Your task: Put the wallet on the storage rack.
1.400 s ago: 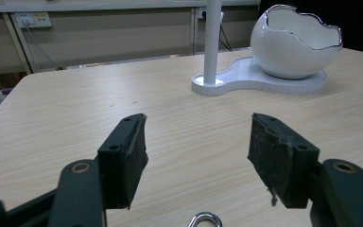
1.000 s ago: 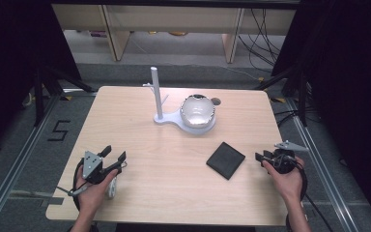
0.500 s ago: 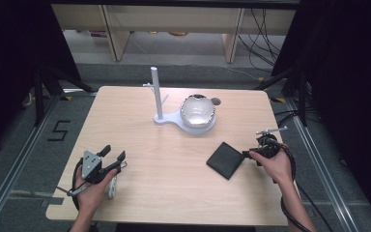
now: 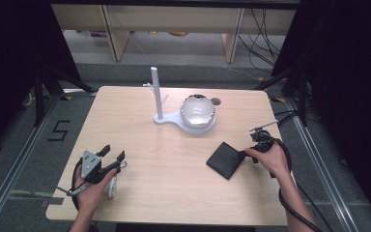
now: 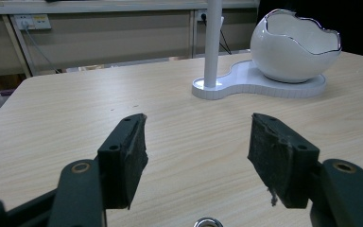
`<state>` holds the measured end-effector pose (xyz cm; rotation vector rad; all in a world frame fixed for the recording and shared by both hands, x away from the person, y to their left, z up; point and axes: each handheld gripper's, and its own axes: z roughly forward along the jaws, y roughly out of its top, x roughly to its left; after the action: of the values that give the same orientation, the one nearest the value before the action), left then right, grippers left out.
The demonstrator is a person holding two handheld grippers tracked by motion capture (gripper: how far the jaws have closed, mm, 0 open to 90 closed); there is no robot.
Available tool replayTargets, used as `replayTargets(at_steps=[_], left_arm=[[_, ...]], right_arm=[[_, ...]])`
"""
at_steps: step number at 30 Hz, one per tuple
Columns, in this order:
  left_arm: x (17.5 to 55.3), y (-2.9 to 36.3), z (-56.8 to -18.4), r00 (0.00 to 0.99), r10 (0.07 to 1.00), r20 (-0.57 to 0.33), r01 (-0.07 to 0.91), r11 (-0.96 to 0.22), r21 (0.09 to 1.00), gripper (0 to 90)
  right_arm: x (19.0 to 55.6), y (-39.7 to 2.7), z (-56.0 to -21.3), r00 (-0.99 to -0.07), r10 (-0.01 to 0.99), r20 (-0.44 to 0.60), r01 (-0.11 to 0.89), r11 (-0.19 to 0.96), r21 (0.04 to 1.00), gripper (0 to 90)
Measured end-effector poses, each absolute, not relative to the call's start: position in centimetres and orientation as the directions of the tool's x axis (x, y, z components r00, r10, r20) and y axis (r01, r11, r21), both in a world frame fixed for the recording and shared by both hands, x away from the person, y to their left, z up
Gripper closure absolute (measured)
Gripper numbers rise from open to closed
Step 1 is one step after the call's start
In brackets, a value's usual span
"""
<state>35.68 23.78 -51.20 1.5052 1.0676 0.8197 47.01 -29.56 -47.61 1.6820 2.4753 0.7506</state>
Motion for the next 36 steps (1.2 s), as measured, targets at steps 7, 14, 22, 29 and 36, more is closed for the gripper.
replayTargets(at_steps=[7, 14, 22, 29, 36], left_arm=[[35.71, 23.74, -51.2, 0.365, 0.93, -0.044, 0.2, -0.033, 0.979, 36.6], [35.75, 23.8, -51.2, 0.366, 0.93, -0.043, 0.198, -0.032, 0.98, 36.5], [35.69, 23.77, -51.16, 0.364, 0.93, -0.044, 0.197, -0.031, 0.98, 36.5], [35.71, 23.74, -51.16, 0.366, 0.93, -0.043, 0.197, -0.032, 0.98, 36.5], [35.68, 23.81, -51.16, 0.363, 0.931, -0.043, 0.197, -0.031, 0.98, 36.5]], right_arm=[[47.26, -29.02, -47.79, -0.408, 0.884, 0.228, 0.871, 0.302, 0.388, 55.0], [47.42, -29.16, -48.14, -0.399, 0.88, 0.259, 0.881, 0.289, 0.375, 56.3], [47.41, -29.29, -48.21, -0.383, 0.88, 0.279, 0.889, 0.269, 0.372, 61.4], [47.35, -29.59, -48.12, -0.384, 0.879, 0.282, 0.886, 0.265, 0.381, 73.1], [47.62, -28.92, -47.28, -0.424, 0.877, 0.226, 0.879, 0.338, 0.338, 80.7]])
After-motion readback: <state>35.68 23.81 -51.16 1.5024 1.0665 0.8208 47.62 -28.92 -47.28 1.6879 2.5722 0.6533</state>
